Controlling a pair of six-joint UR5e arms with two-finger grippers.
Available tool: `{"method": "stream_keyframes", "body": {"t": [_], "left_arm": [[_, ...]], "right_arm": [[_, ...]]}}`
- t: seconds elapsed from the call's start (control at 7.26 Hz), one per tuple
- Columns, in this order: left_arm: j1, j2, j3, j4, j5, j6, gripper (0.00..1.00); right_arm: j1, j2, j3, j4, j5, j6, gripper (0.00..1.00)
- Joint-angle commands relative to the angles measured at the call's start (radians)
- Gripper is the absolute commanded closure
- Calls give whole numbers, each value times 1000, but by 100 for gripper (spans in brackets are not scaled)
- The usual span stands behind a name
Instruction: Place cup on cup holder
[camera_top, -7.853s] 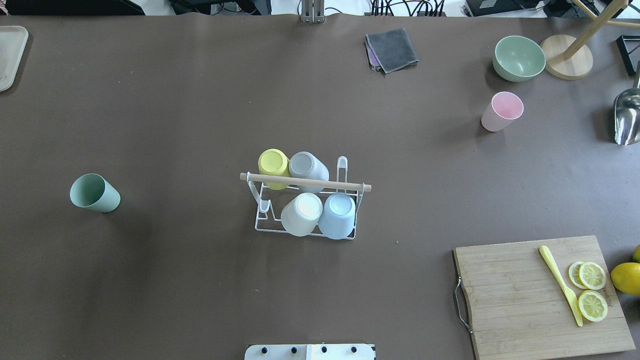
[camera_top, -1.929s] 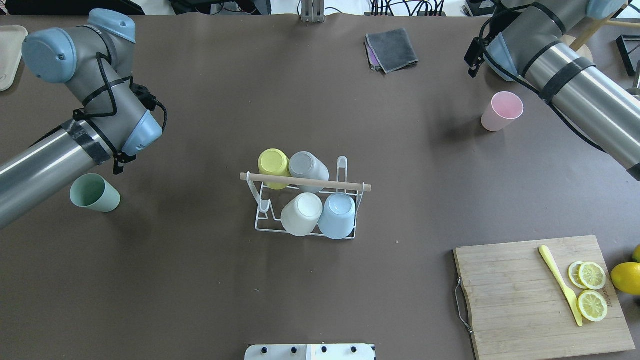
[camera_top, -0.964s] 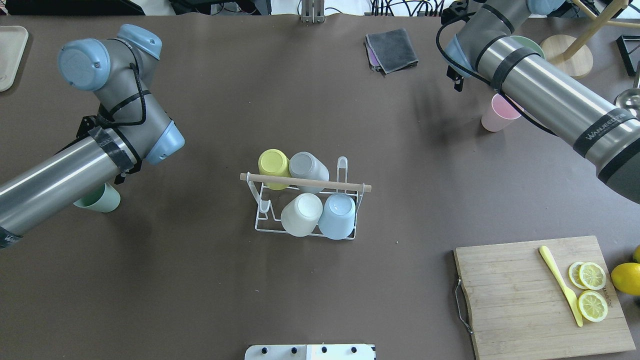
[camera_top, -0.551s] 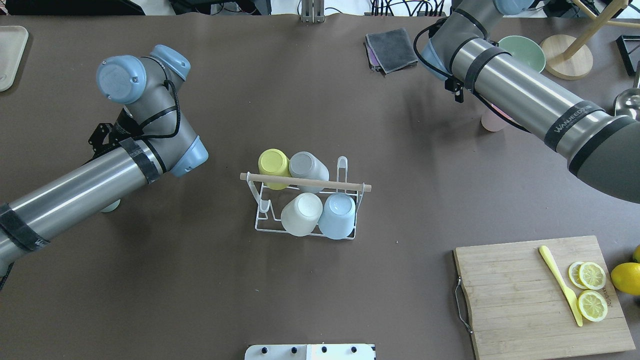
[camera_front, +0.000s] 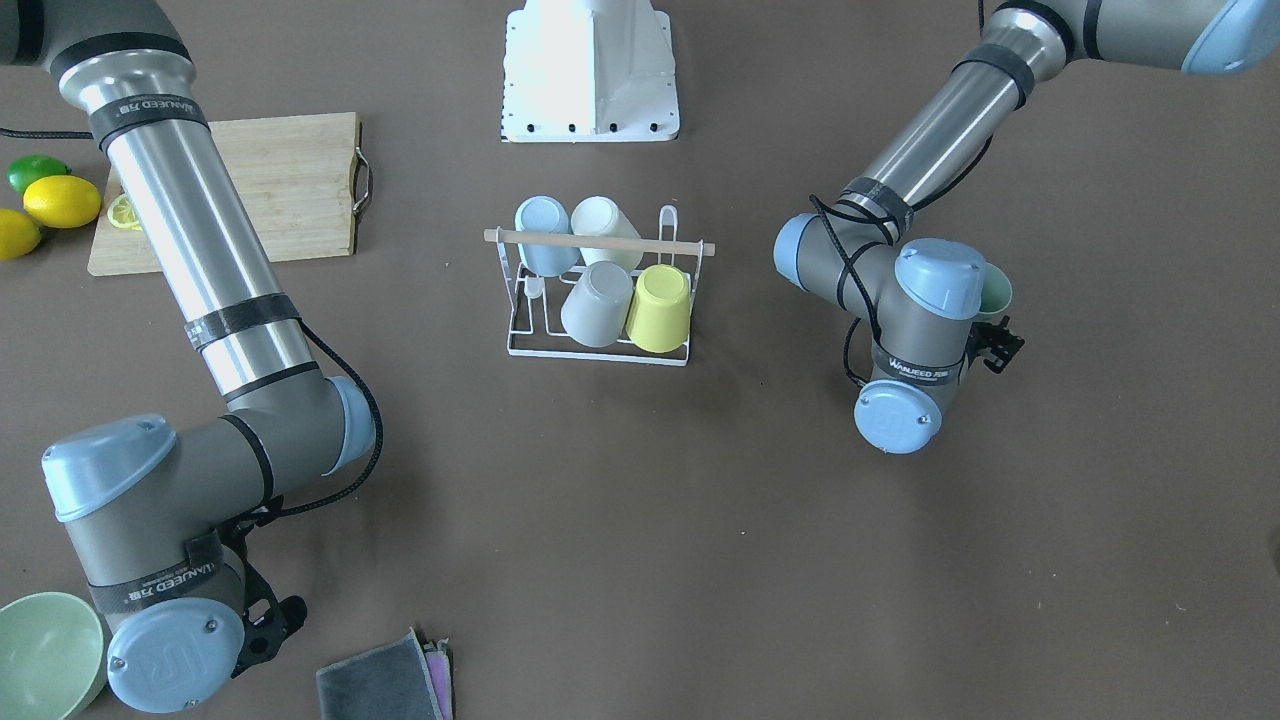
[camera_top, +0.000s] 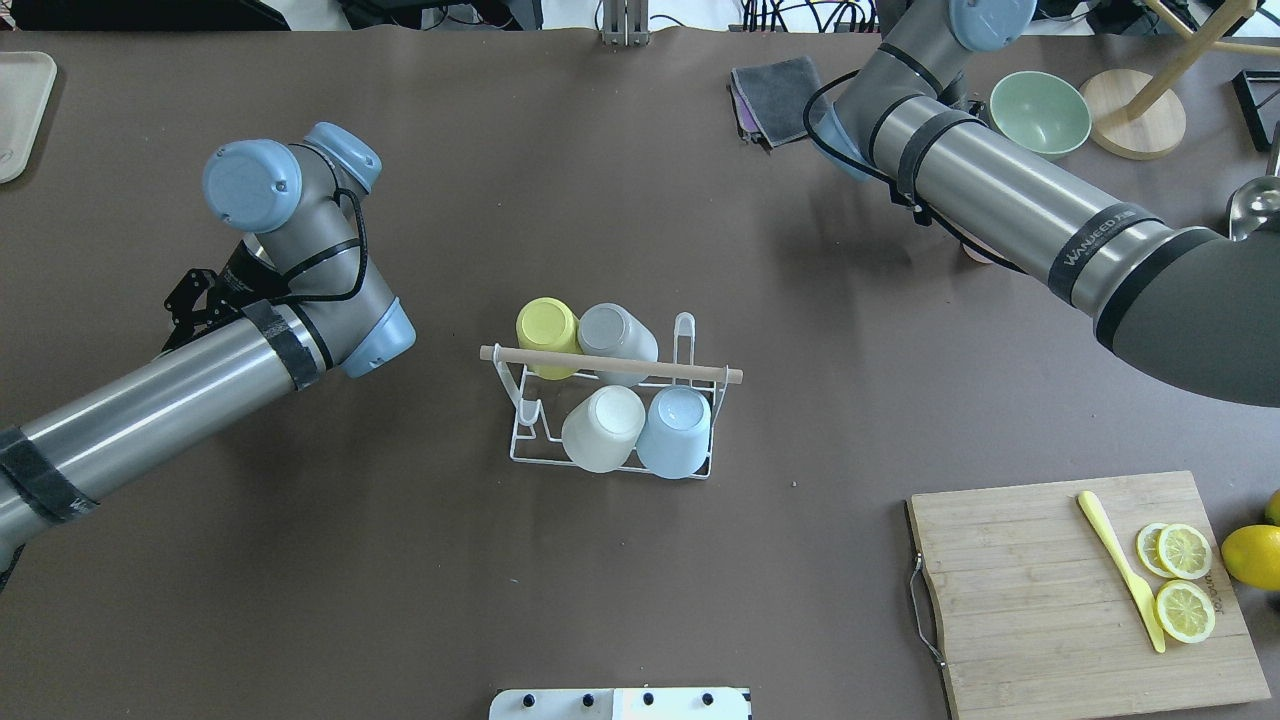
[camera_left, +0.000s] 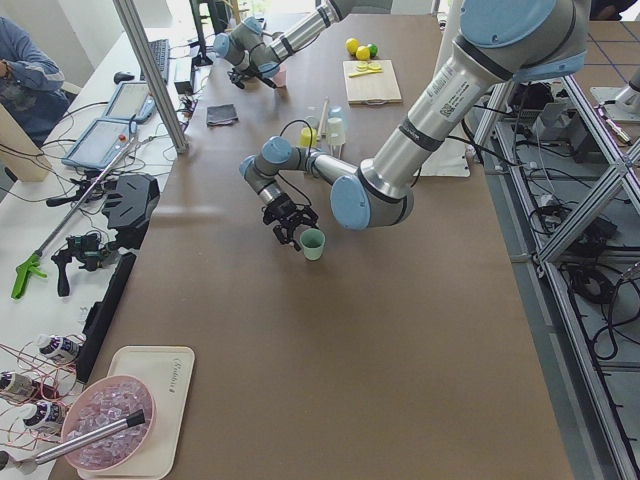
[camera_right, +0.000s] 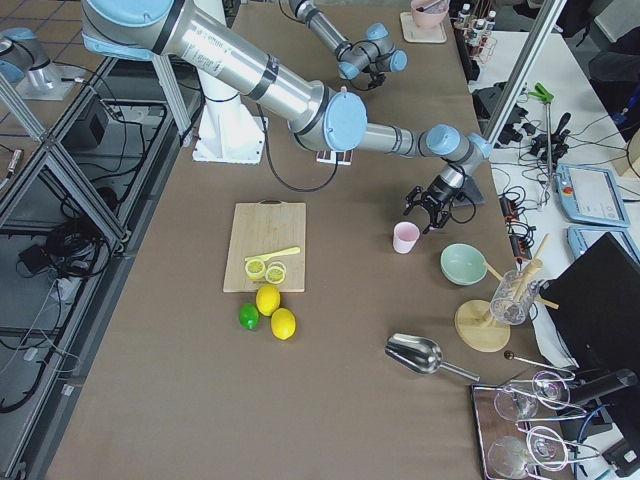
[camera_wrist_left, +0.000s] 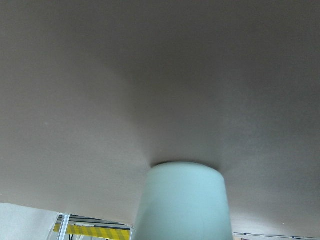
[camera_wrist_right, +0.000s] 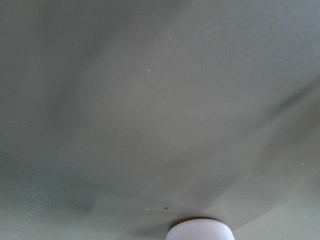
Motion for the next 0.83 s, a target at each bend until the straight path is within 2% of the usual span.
{"method": "stream_keyframes", "body": {"t": [0.0,0.69], "left_arm": [[7,5,8,12,1,0,2],[21,-3,49,11,21,2,2]], "right_arm": [[-6,30,-73,6,-33,-21,0],[-38,45,-136,33,-76,-22,0]]}}
